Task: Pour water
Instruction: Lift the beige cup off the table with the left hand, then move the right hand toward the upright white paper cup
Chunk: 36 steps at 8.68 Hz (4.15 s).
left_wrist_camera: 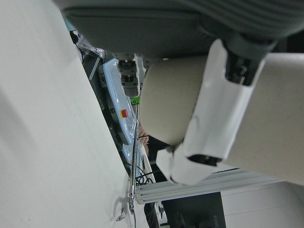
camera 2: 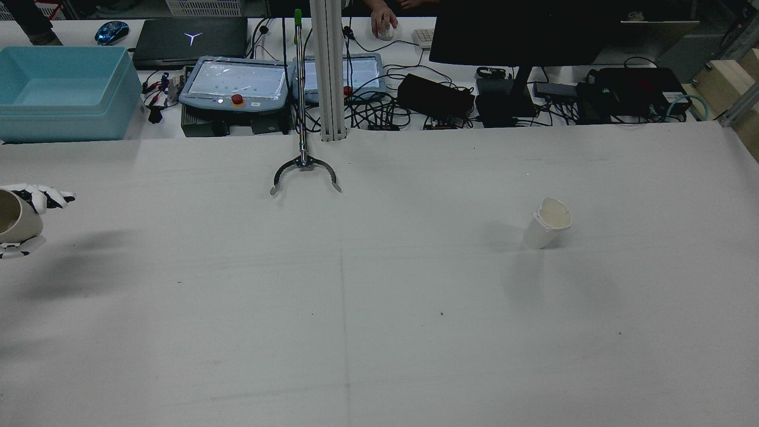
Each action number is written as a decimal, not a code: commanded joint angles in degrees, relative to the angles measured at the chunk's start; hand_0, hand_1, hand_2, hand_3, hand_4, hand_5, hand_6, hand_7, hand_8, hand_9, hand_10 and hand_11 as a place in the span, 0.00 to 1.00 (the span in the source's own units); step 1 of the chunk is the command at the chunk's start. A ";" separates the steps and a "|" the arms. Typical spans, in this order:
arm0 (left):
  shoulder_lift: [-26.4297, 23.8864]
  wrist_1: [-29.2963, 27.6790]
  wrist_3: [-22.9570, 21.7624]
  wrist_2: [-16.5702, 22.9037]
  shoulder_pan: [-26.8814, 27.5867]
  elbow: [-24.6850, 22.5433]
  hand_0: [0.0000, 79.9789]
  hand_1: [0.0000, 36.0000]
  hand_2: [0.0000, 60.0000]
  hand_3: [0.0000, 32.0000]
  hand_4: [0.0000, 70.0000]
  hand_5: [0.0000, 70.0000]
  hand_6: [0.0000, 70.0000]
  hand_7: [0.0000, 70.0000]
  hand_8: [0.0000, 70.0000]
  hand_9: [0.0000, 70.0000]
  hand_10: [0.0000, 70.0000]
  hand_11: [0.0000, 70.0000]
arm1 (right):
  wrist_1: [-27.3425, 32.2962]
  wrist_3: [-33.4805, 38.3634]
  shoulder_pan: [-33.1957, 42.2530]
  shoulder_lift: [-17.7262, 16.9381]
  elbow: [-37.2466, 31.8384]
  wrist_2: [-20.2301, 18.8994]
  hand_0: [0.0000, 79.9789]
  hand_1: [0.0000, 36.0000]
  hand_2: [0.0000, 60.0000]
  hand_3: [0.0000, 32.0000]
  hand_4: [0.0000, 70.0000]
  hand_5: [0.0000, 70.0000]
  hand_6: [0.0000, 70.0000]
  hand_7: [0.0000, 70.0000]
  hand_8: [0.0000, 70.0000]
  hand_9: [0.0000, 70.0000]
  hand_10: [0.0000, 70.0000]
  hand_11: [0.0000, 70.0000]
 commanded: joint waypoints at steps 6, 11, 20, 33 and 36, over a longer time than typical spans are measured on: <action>-0.34 6.19 -1.57 2.29 0.65 -1.58 1.00 1.00 0.67 0.00 1.00 1.00 0.37 0.49 0.22 0.17 0.11 0.21 | 18.93 4.82 -9.23 8.99 -26.19 1.44 0.62 0.49 0.25 0.36 0.00 0.11 0.17 0.14 0.16 0.17 0.00 0.00; 0.01 5.75 -1.75 1.85 0.30 -1.84 0.67 0.04 0.00 0.00 1.00 1.00 0.33 0.36 0.18 0.12 0.08 0.10 | 18.93 4.90 -10.90 9.01 -26.11 3.12 0.62 0.52 0.30 0.43 0.00 0.11 0.20 0.15 0.15 0.15 0.00 0.00; 0.37 6.45 -2.80 -0.43 0.39 -0.26 0.97 0.46 0.01 0.00 1.00 1.00 0.35 0.31 0.23 0.18 0.14 0.20 | 24.68 3.15 -16.94 9.09 -27.69 16.95 0.64 0.57 0.35 0.36 0.02 0.12 0.22 0.19 0.17 0.17 0.00 0.00; 0.45 5.66 -2.98 -0.35 0.30 0.80 1.00 0.50 0.00 0.00 1.00 1.00 0.35 0.31 0.22 0.18 0.13 0.19 | 32.90 13.83 -47.02 11.65 -30.85 35.72 0.57 0.40 0.37 0.41 0.01 0.08 0.18 0.20 0.11 0.11 0.00 0.00; 0.45 5.75 -3.41 -0.35 0.21 0.53 1.00 0.50 0.00 0.00 1.00 1.00 0.35 0.32 0.22 0.18 0.12 0.19 | 32.99 16.77 -51.14 12.16 -29.81 35.81 0.50 0.29 0.38 0.41 0.05 0.07 0.21 0.23 0.12 0.14 0.00 0.00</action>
